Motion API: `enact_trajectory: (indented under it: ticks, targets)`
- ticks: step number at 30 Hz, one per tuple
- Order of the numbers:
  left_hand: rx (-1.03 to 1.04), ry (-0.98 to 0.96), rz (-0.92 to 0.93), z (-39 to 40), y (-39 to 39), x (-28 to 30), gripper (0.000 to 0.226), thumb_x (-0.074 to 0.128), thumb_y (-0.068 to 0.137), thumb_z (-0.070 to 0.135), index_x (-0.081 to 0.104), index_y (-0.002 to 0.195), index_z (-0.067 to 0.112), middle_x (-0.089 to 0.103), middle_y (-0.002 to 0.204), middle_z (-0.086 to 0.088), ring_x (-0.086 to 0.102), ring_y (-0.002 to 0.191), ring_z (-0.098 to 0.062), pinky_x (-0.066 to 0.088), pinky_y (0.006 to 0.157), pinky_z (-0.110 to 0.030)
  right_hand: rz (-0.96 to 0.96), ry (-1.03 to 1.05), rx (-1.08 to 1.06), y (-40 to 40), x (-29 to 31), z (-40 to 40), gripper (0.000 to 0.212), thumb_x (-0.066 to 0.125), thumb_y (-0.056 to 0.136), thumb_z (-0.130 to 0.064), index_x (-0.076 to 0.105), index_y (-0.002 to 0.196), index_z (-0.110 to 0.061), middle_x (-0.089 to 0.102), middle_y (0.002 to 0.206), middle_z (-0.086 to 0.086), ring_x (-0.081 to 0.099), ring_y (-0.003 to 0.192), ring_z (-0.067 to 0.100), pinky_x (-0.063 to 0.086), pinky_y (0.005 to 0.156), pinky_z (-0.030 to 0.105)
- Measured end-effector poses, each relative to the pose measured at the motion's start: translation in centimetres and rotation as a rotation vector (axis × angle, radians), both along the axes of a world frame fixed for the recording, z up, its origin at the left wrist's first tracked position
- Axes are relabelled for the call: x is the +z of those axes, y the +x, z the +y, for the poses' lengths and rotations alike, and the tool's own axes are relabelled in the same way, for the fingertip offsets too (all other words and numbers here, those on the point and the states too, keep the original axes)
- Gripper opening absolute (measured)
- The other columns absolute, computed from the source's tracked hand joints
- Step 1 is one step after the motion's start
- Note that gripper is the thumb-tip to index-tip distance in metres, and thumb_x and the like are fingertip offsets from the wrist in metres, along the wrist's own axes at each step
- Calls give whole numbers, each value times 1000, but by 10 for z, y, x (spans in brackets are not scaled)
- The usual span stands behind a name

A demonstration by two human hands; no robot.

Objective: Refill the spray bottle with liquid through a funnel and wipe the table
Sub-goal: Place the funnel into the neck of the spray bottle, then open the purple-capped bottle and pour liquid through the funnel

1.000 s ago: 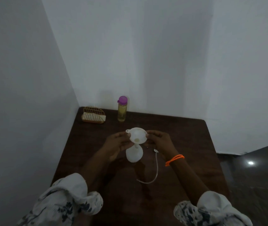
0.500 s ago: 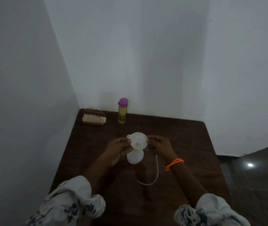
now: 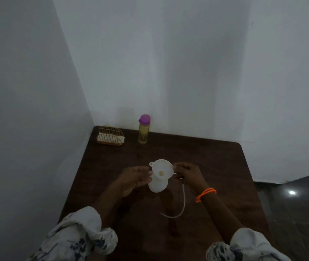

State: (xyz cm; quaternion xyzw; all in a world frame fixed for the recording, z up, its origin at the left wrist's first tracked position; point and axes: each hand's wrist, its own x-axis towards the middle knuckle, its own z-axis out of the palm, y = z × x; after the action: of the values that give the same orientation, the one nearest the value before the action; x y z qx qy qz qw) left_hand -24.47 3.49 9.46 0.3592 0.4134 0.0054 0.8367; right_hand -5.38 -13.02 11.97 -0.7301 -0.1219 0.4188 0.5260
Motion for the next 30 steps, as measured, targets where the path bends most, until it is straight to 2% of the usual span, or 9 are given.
enact_trajectory:
  ticks: [7, 12, 15, 17, 20, 22, 25, 28, 30]
  targets:
    - [39, 126, 79, 48, 6, -3, 45, 76, 83, -1, 64, 124, 11, 73, 117, -16, 71, 110, -28, 59, 93, -40, -17, -45, -31, 29, -11, 36, 8, 68, 92, -6, 75, 95, -4, 72, 76, 13, 69, 65, 25, 57, 58, 35]
    - [108, 349, 189, 80, 47, -11, 37, 79, 82, 3, 66, 112, 20, 70, 118, -7, 67, 108, -19, 58, 91, -36, -125, -80, 23, 59, -33, 95, 11, 74, 87, -7, 75, 98, -3, 72, 83, 23, 68, 66, 24, 55, 56, 32]
    - [172, 545, 269, 97, 72, -16, 47, 85, 78, 11, 66, 119, 20, 68, 115, 1, 65, 104, -17, 59, 88, -35, -298, -139, 132, 71, -44, 130, 21, 79, 83, -10, 76, 104, -7, 76, 91, 16, 70, 72, 18, 60, 56, 28]
    - [174, 667, 282, 113, 86, -21, 57, 90, 73, 15, 66, 125, 15, 69, 118, -2, 66, 106, -18, 58, 93, -38, -436, -149, 212, 77, -49, 152, 29, 84, 77, -16, 77, 105, -12, 77, 89, 10, 72, 77, 18, 63, 65, 31]
    - [139, 808, 282, 128, 100, -24, 69, 93, 70, 17, 63, 131, 10, 69, 124, -7, 65, 113, -22, 54, 100, -36, -656, -122, 348, 81, -55, 177, 42, 90, 67, -18, 77, 106, -14, 78, 95, 6, 72, 89, 18, 57, 85, 32]
    - [135, 881, 253, 135, 109, -28, 76, 93, 68, 12, 61, 137, 9, 66, 134, -10, 63, 121, -25, 52, 104, -40, -746, -99, 407, 81, -56, 190, 47, 90, 64, -17, 76, 108, -13, 78, 100, 7, 72, 94, 21, 56, 89, 33]
    - [122, 942, 211, 138, 118, -33, 79, 93, 67, 11, 60, 138, 10, 64, 137, -12, 63, 122, -26, 52, 105, -41, -762, -60, 437, 79, -55, 204, 48, 88, 67, -17, 74, 113, -10, 77, 103, 11, 71, 96, 22, 55, 90, 33]
    - [114, 999, 188, 134, 127, -34, 68, 93, 67, 23, 67, 129, 13, 72, 123, -8, 68, 112, -22, 56, 100, -45, -778, -45, 431, 75, -51, 209, 36, 81, 74, -19, 76, 108, -8, 77, 97, 14, 72, 93, 29, 56, 88, 39]
    - [122, 1036, 168, 133, 130, -36, 55, 92, 67, 32, 73, 117, 18, 77, 110, -2, 72, 103, -19, 57, 96, -46, -756, -41, 411, 71, -46, 208, 38, 75, 71, -27, 77, 104, -7, 78, 95, 15, 72, 90, 27, 55, 87, 36]
